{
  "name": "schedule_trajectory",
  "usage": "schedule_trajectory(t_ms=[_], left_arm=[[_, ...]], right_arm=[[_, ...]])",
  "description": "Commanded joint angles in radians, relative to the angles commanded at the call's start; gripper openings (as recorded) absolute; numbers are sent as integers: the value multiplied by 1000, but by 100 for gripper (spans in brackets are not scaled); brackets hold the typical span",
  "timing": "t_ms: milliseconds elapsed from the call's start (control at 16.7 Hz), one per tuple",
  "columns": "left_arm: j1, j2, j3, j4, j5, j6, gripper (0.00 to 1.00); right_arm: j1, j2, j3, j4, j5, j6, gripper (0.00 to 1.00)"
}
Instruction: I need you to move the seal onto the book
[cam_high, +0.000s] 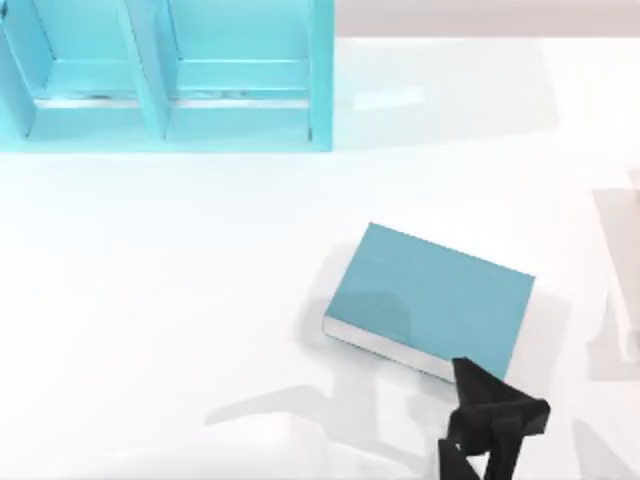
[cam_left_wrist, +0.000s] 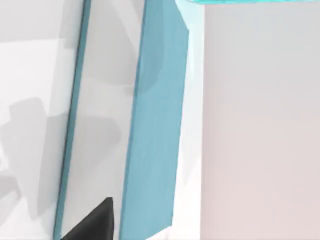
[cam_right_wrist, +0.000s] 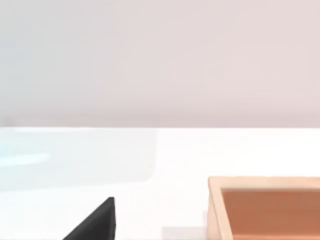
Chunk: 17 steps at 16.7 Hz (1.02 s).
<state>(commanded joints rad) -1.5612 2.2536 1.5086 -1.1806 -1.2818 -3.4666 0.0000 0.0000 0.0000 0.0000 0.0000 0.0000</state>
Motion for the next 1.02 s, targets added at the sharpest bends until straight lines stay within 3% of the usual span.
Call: schedule_trajectory(t_ms=[360, 540, 780, 1020], left_arm=[[10, -6, -8, 5, 4, 10, 100], [53, -87, -67, 37, 39, 98, 100], [177, -309, -227, 123, 145, 364, 100], [363, -612, -449, 250, 312, 798, 100]], right_arm=[[0, 0, 0, 0, 0, 0, 100], [0, 0, 0, 0, 0, 0, 100], [0, 0, 0, 0, 0, 0, 100], [0, 0, 0, 0, 0, 0, 100]])
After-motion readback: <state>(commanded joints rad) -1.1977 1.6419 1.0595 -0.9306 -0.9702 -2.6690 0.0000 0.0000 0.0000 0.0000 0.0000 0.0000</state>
